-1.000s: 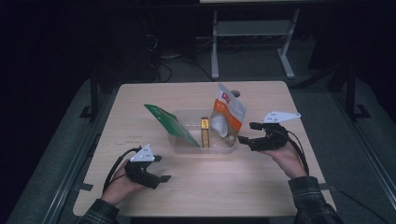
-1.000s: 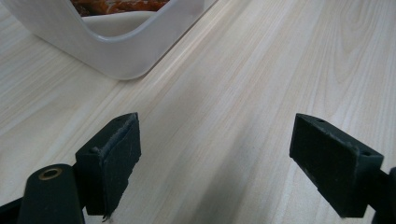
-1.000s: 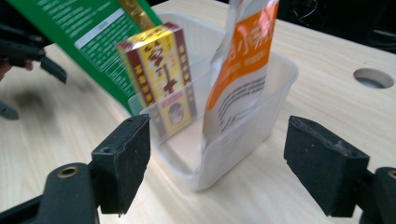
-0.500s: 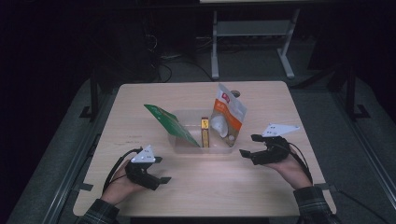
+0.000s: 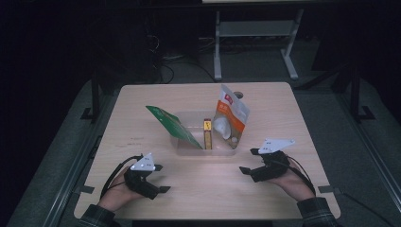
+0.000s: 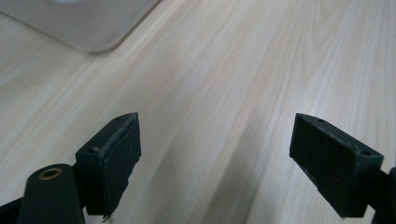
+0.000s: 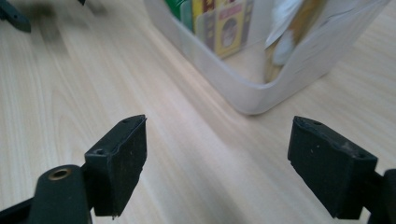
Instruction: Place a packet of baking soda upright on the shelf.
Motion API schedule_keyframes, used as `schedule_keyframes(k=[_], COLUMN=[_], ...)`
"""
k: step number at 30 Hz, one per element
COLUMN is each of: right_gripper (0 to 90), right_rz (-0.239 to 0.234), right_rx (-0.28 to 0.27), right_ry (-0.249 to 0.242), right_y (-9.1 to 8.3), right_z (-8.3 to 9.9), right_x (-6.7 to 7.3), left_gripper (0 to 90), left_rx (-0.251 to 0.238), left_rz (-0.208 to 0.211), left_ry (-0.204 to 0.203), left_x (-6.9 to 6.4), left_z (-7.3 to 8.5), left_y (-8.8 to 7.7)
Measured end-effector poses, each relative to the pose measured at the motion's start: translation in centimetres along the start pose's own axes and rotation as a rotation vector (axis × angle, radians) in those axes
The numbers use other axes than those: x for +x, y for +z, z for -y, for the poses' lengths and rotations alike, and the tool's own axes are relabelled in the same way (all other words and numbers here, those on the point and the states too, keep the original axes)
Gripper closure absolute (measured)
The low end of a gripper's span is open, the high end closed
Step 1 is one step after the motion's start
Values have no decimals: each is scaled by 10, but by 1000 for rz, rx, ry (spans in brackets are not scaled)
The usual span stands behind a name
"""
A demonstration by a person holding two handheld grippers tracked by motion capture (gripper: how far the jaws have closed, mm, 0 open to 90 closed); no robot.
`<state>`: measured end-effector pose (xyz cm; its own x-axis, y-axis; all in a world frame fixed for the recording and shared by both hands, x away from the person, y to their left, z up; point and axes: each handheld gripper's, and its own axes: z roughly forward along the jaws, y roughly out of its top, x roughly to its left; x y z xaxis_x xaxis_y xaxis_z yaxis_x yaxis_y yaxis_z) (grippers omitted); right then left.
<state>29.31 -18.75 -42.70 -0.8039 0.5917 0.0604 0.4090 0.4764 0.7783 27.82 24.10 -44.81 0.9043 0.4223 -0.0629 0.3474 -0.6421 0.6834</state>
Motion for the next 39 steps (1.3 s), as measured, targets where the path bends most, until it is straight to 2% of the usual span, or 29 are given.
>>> schedule_keyframes(k=[10, 16, 24, 39], right_gripper=[179, 164, 161, 146], right_rz=[-44, -57, -52, -51], right_rx=[44, 71, 79, 57], right_ry=[-30, -57, -69, -70], right_y=[8, 12, 11, 10], right_z=[14, 18, 19, 19], right_x=[16, 25, 26, 26], left_gripper=[159, 159, 159, 159], left_rx=[35, 29, 29, 22], left_rz=[53, 55, 51, 53], left_ry=[18, 15, 26, 32], left_x=[-5, -5, -4, -4], left_z=[9, 10, 8, 6], left_y=[0, -1, 2, 2])
